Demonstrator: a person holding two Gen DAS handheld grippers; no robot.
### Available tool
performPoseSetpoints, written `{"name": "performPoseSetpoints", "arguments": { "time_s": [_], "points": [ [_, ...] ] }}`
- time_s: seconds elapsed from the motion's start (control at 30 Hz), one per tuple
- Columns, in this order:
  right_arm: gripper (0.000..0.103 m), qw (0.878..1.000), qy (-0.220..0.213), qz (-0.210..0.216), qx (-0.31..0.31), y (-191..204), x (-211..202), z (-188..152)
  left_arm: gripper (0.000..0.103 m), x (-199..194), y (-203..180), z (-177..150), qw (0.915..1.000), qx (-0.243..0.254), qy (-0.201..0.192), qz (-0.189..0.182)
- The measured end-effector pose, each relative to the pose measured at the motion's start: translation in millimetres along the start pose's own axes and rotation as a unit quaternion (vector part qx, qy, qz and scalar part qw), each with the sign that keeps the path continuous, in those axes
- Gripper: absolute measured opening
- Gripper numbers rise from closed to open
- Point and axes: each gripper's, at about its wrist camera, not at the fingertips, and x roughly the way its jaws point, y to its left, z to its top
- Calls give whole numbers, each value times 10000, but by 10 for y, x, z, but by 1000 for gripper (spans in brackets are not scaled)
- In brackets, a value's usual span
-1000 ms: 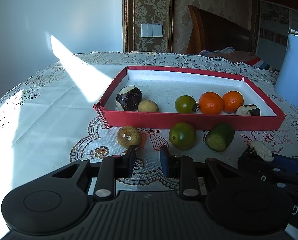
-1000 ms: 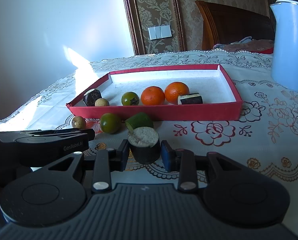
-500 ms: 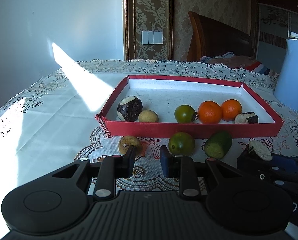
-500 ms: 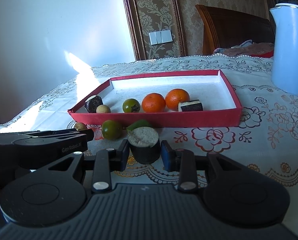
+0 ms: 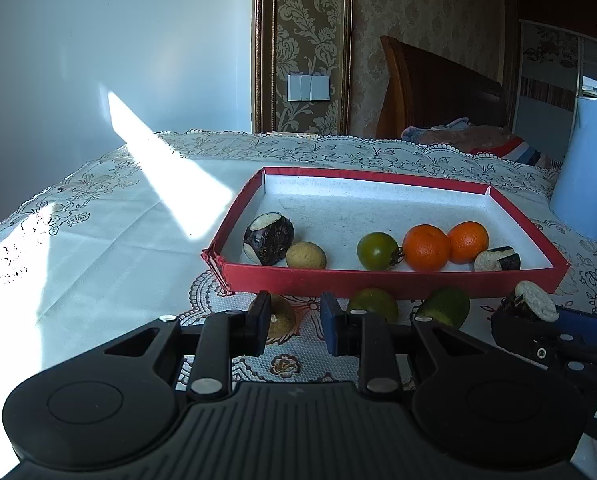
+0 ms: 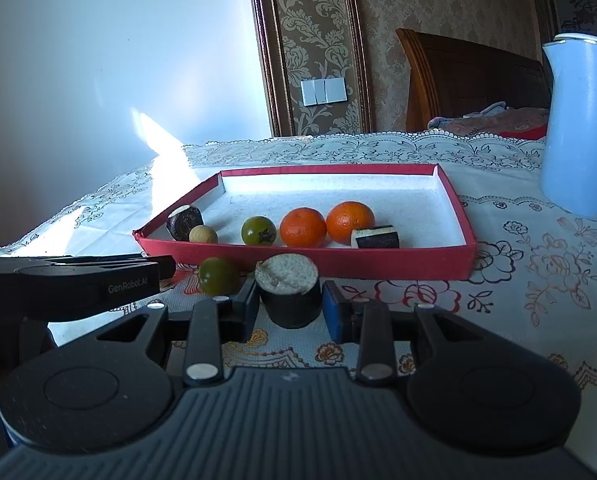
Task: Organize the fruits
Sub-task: 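Carry the brown fruit and the dark cylinder over the tray with both tools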
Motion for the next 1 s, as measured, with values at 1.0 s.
{"name": "performPoseSetpoints", "arguments": {
  "time_s": [1.0],
  "points": [
    [32,9988,36,-277,-414,-78,932,630,26,835,-210,684,9993,106,85,338]
  ]
}}
